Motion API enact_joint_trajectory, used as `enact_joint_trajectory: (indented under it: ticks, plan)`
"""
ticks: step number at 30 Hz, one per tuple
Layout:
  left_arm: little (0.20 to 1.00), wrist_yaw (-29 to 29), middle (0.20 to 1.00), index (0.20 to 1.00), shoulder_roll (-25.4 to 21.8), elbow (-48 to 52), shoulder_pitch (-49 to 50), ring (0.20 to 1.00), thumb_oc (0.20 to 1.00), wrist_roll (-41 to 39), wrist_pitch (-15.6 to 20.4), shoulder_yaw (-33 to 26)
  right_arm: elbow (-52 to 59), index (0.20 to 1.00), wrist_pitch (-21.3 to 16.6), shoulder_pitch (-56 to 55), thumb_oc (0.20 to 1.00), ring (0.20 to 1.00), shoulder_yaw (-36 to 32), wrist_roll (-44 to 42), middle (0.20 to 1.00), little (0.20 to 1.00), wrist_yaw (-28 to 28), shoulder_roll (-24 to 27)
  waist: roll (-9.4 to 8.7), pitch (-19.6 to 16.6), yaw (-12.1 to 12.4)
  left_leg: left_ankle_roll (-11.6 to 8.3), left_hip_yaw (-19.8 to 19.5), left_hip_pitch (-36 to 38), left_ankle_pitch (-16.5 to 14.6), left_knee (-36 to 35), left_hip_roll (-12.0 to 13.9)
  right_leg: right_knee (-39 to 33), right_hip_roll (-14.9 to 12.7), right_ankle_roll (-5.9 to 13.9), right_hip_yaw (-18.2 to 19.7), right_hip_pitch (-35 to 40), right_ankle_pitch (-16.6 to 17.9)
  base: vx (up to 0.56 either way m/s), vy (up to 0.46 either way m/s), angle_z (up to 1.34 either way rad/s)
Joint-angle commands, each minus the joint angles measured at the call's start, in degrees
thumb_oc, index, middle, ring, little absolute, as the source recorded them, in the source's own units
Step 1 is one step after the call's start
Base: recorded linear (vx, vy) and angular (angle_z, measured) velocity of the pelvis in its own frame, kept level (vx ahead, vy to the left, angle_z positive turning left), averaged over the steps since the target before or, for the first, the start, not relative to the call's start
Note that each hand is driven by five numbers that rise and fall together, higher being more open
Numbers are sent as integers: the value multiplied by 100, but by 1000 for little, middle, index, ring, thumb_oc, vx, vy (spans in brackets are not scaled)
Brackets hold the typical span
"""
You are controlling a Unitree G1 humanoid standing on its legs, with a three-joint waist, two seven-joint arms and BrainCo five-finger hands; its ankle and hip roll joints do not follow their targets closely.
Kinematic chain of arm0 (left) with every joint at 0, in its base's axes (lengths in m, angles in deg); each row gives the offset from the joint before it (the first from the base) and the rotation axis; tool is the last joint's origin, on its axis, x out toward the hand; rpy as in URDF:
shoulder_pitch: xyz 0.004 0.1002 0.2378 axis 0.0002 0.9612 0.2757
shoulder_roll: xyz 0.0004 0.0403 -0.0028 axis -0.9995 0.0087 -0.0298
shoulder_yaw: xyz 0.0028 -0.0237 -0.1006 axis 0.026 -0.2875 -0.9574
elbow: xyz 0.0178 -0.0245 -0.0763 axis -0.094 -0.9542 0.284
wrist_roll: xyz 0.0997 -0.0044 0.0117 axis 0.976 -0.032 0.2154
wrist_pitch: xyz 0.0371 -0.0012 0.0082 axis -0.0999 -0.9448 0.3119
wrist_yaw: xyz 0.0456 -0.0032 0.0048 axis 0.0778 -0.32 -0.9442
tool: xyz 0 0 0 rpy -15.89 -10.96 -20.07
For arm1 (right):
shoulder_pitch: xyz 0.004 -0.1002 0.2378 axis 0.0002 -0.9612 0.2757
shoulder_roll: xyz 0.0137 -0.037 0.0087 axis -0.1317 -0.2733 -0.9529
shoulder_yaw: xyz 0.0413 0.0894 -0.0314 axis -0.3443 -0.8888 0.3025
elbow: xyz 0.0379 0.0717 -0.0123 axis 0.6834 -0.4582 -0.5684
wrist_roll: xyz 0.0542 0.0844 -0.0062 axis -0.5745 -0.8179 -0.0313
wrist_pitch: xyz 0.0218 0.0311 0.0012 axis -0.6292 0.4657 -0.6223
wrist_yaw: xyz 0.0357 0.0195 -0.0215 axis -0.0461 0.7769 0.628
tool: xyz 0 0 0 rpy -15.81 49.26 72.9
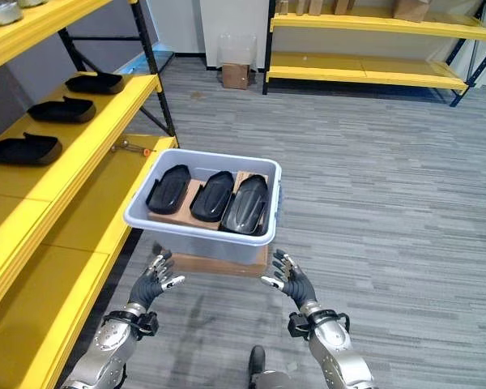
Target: Move parts from the plastic box to the shelf.
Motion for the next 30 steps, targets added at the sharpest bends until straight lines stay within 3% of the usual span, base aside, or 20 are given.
enact_joint_trajectory:
  ticks: [1, 3, 4, 5, 7, 8, 9, 10, 13, 16, 17, 20, 22, 30]
  plan:
    - [1000, 79, 1000, 1000, -202, 296, -158, 1000, 1000, -102, 213, -30, 350, 1000, -271, -152, 1000, 1000, -171, -72, 1000, 1000, -41, 113, -249, 235, -18, -109, 68, -243, 1421, -103, 281, 268, -408, 577, 193, 133, -113, 157, -220, -6]
    - [1000, 95, 1000, 1000, -201, 310, -132, 1000, 1000, -97, 210, -17, 365, 1000, -267, -186, 1000, 1000, -209, -63, 1000, 1000, -60, 128, -279, 263, -4, -75, 182, -361, 1340, -110, 244, 203, -423, 583, 171, 236, -150, 95, -97, 5]
    - [1000, 92, 1000, 1000, -194, 305, -135, 1000, 1000, -80, 207, 6, 324, 1000, -281, -185, 1000, 1000, -240, -39, 1000, 1000, -110, 129, -321, 311, 60, -18, 188, -627, 1187, -240, 73, 150, -460, 623, 183, 330, -167, 160, -55, 6]
    - [1000, 92, 1000, 1000, -215, 308, -51, 1000, 1000, -85, 219, -11, 316, 1000, -314, -218, 1000, 1000, -308, -62, 1000, 1000, -147, 139, -358, 333, 93, 12, 249, -900, 1063, -716, 49, 66, -495, 668, 193, 455, -184, 164, -56, 7]
    - [1000, 92, 1000, 1000, -225, 315, -7, 1000, 1000, -85, 226, -11, 359, 1000, -320, -261, 1000, 1000, -341, -64, 1000, 1000, -142, 156, -368, 335, 102, -6, 291, -965, 1063, -947, 74, 51, -507, 683, 184, 508, -208, 146, 1, 10]
    - [1000, 89, 1000, 1000, -227, 309, 31, 1000, 1000, -65, 220, -6, 356, 1000, -323, -296, 1000, 1000, -353, -47, 1000, 1000, -140, 155, -364, 347, 135, -21, 252, -1009, 1111, -1270, 47, 41, -508, 704, 203, 566, -253, 232, 63, -8]
    - [1000, 52, 1000, 1000, -207, 282, 85, 1000, 1000, -15, 220, -33, 312, 1000, -349, -302, 1000, 1000, -361, -4, 1000, 1000, -167, 154, -288, 393, 247, -116, -168, -1249, 1493, -1770, 73, 44, -457, 725, 281, 696, -336, 294, 127, -30]
    - [1000, 38, 1000, 1000, -210, 266, 120, 1000, 1000, -5, 223, -69, 259, 1000, -350, -317, 1000, 1000, -354, 24, 1000, 1000, -177, 166, -204, 396, 256, -203, -326, -1211, 1712, -2154, 139, 56, -429, 750, 358, 763, -397, 232, 113, -39]
    - [1000, 42, 1000, 1000, -197, 251, 142, 1000, 1000, 8, 241, -102, 198, 1000, -324, -355, 1000, 1000, -362, 29, 1000, 1000, -132, 179, -122, 392, 284, -290, -422, -1146, 1759, -2280, 189, 76, -453, 799, 479, 869, -467, 186, 158, -63]
    - [1000, 77, 1000, 1000, -193, 261, 141, 1000, 1000, -37, 271, -100, 214, 1000, -264, -464, 1000, 1000, -409, 26, 1000, 1000, -60, 57, -26, 259, 252, -208, -263, -827, 1440, -2295, 133, 66, -663, 910, 608, 1041, -509, 252, 328, -72]
    - [1000, 97, 1000, 1000, -255, 294, 152, 1000, 1000, -49, 280, -93, 231, 1000, -251, -505, 1000, 1000, -432, -26, 1000, 1000, -39, -2, -69, 227, 231, -95, -174, -745, 1253, -2220, 28, 24, -848, 1004, 662, 1094, -406, 205, 325, -54]
    - [1000, 97, 1000, 1000, -285, 312, 154, 1000, 1000, -57, 286, -92, 275, 1000, -239, -529, 1000, 1000, -435, -38, 1000, 1000, -27, -40, -100, 228, 225, -56, -119, -731, 1164, -2169, -25, 16, -933, 1053, 686, 1097, -360, 84, 193, 4]
    - [1000, 83, 1000, 1000, -385, 315, 137, 1000, 1000, -40, 289, -122, 209, 1000, -188, -471, 1000, 1000, -328, -35, 1000, 1000, 15, -137, -178, 171, 257, 100, -8, -688, 899, -2085, -250, -20, -1195, 1223, 749, 1023, -191, 94, 307, 0]
    - [1000, 34, 1000, 1000, -505, 348, 145, 1000, 1000, 28, 297, -214, 185, 1000, -149, -376, 1000, 1000, -208, 144, 1000, 1000, 74, -183, -337, 99, 320, 341, 63, -582, 606, -2108, -548, -38, -1459, 1438, 894, 877, 137, 41, 147, 2]
